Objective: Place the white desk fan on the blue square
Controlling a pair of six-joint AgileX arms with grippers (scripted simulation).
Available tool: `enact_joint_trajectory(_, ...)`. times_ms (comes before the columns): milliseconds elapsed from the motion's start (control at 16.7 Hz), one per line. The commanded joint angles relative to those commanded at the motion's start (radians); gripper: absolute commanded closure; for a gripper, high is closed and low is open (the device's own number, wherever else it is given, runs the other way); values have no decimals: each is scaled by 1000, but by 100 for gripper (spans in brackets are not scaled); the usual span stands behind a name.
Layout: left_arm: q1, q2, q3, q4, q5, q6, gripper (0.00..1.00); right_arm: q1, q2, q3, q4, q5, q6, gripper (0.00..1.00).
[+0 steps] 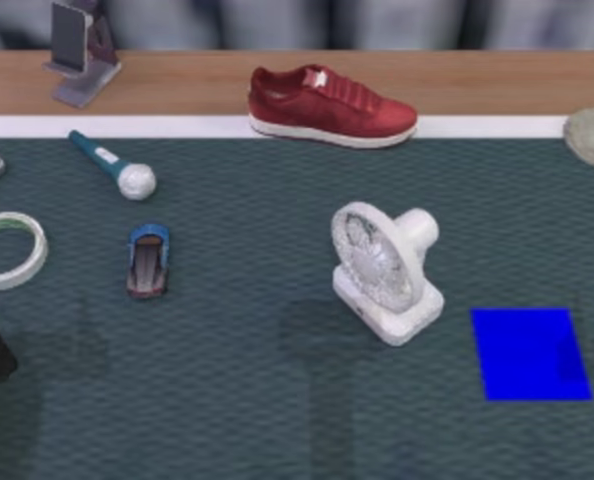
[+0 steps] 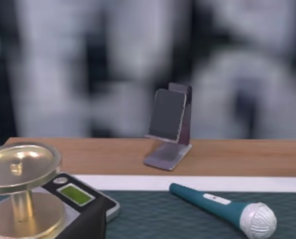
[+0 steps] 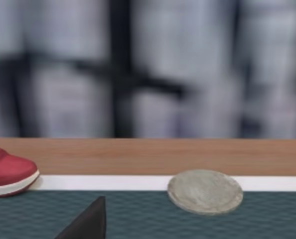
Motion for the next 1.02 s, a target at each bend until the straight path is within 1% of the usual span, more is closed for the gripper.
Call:
enact_joint_trajectory(240,0,0,0,0,0,0,0,12,30,30,-28,0,-2,0)
enact_joint_trajectory(480,0,0,0,0,0,0,0,73,218,215,-181,1,-9,0)
enact_joint_trajectory(720,0,0,0,0,0,0,0,170,559,542,-424,4,-14,0)
enact_joint_trajectory(1020,0,0,0,0,0,0,0,317,1104,1068,-789,7,-18,0)
